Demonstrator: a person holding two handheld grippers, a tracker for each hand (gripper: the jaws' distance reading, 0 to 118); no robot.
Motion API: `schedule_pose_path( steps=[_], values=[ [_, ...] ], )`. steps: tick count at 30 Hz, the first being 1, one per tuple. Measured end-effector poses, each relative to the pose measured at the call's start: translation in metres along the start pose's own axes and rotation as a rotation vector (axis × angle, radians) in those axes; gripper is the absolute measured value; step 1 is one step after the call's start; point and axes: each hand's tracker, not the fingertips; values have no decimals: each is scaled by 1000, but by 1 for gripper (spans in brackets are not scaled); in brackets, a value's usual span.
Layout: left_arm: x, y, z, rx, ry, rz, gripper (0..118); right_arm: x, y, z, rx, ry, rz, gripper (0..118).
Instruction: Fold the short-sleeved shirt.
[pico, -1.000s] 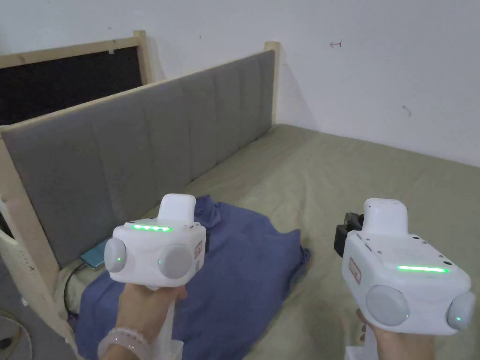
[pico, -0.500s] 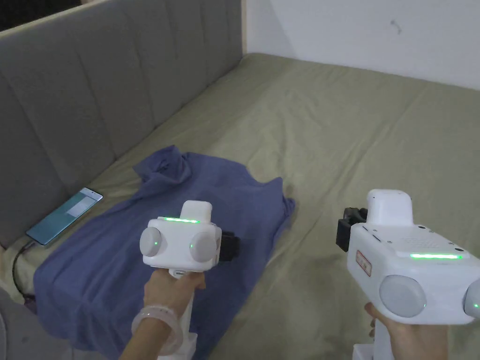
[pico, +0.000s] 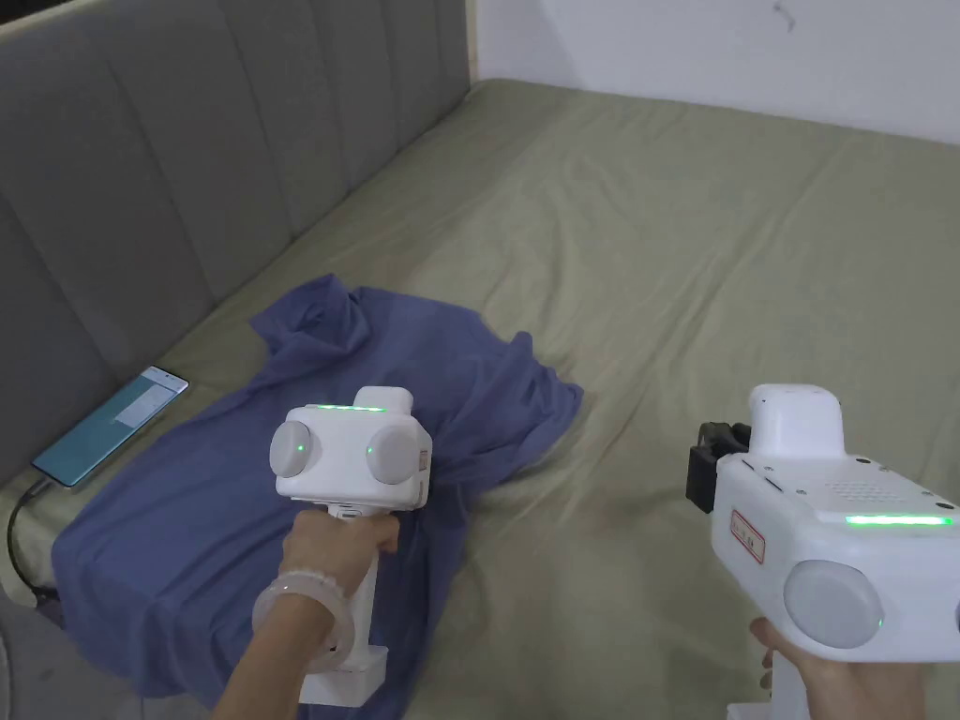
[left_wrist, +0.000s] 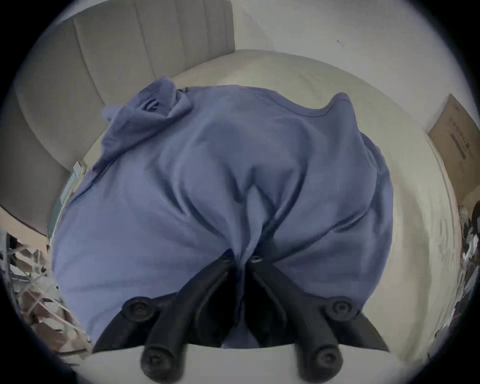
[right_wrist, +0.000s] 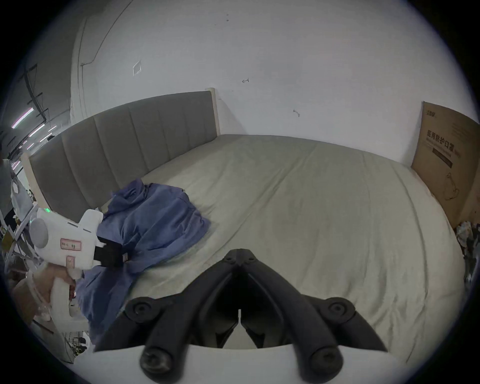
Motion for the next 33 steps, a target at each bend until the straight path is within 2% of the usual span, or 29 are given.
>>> schedule_pose_path(
  steps=[5,10,14,16,20,22,27,32,33],
  values=[
    [-12,16,15,-40,-77,82,3,9,1,15,8,-18,6,1],
    [-16,38,71,72,-125,78,2,27,8,40,50,-49,-43,1],
    [5,60,123,191,-199,55,2,44,15,67,95,-74,-78,1],
    [31,74,152,258,-241,10,2,55,18,83,120,-96,-86,1],
    [111,94,219,371,-328,-166,2,81,25,118,179,-150,-109,1],
    [158,98,252,414,-456,-215,2,100,28,141,216,-190,-131,1],
    [273,85,303,484,-654,-400,2,155,30,200,297,-328,-183,1],
    [350,46,314,434,-887,-396,2,215,18,258,337,-477,-232,1],
    [364,34,310,448,-905,-443,2,227,12,267,336,-506,-239,1]
  ],
)
